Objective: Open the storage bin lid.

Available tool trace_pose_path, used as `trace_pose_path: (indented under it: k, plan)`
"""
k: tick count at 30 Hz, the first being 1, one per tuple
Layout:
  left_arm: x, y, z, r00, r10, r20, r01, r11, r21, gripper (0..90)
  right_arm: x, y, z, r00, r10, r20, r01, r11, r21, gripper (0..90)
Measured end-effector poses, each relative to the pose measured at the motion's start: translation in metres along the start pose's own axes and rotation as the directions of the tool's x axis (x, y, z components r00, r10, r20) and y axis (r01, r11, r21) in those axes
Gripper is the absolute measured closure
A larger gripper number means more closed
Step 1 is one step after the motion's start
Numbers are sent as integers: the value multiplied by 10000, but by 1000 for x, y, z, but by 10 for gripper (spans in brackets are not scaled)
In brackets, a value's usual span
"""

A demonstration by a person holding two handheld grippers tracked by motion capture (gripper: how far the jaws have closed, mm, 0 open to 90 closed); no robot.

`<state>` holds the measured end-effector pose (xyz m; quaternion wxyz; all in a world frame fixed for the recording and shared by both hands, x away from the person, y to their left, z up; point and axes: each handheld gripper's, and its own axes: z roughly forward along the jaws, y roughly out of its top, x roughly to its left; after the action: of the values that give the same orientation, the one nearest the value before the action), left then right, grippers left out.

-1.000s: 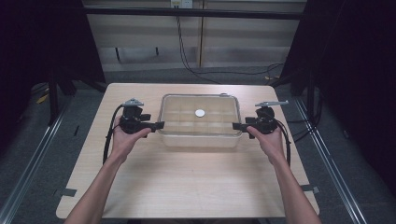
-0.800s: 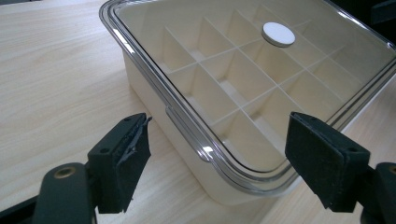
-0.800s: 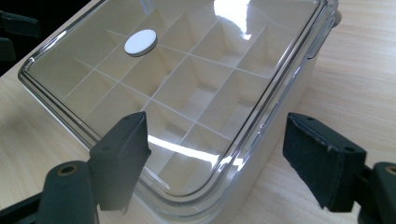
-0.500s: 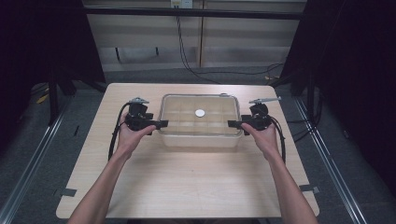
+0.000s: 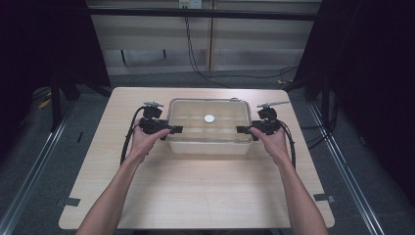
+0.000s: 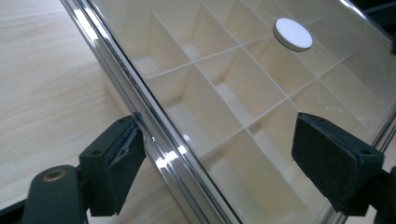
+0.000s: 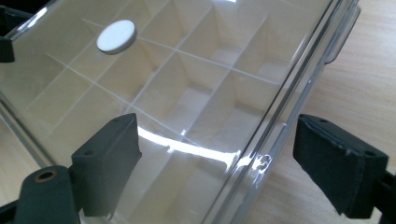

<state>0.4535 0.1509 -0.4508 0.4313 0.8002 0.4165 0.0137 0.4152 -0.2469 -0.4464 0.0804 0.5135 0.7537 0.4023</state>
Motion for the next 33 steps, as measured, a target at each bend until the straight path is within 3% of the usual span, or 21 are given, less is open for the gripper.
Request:
trace_pose_path:
  k: [4,10,13,19,28,30,33]
  plan:
    - [-3,0,-1,9998,153,142,-155,9998,122,195,-4,-1,8,9987,401,-313,-400,9992,32,102]
    - [-4,-3,-3,9995,218,246,-222,9996,172,194,4,1,6,9995,262,198,-264,9996,52,124]
    - [-4,-5,-6,9992,206,332,-211,9996,164,204,4,0,4,9996,188,223,-189,9998,73,145]
    - [-3,-5,-6,9993,184,323,-189,9997,151,220,-1,-4,0,9982,599,80,-596,9977,-320,247]
    - [-5,-6,-7,9994,80,326,-83,9999,91,221,1,-6,0,9970,728,267,-715,9964,-457,239]
    - [-5,-6,-7,9994,123,320,-128,9998,148,219,3,-6,-2,9966,631,533,-594,9958,-690,242]
    - [-5,-6,-10,9993,160,332,-165,9998,141,216,5,-5,-7,9973,689,251,-661,9929,-989,234]
